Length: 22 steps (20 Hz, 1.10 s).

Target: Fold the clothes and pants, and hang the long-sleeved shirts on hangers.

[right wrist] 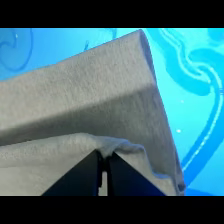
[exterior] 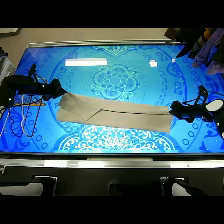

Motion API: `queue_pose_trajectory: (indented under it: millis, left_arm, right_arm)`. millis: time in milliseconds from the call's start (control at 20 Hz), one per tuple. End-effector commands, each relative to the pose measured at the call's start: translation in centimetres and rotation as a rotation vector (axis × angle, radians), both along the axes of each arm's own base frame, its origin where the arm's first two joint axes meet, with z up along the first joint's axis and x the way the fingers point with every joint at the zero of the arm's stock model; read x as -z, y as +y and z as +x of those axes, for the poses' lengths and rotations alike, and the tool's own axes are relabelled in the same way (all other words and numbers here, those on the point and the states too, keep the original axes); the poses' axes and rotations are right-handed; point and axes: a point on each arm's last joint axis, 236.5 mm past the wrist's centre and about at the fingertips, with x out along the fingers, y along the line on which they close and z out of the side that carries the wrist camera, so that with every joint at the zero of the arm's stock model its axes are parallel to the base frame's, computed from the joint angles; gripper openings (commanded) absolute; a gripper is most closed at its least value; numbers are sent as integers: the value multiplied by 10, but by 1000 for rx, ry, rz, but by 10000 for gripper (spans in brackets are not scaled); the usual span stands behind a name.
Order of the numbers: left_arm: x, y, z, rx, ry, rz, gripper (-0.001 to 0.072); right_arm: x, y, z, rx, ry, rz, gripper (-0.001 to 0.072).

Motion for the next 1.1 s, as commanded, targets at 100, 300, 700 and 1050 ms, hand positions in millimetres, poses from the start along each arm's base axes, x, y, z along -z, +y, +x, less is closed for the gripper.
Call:
queue_pose_trajectory:
  millis: [100,300,700,1050]
  left_arm:
    - [42,-1,38,-1,32,-3,18]
    - [82,-3,41,1,98,-16,25]
    - [14,38,37,31,19,91,423]
    - [-61,53,16,70,-67,275,613]
  right_arm:
    - [25,-9,12,13,12,-19,28]
    - [54,-8,10,1,72,-6,33]
    - [5,-48,11,44,100,48,455]
    - [53,-20,-12,-98,214,289,549]
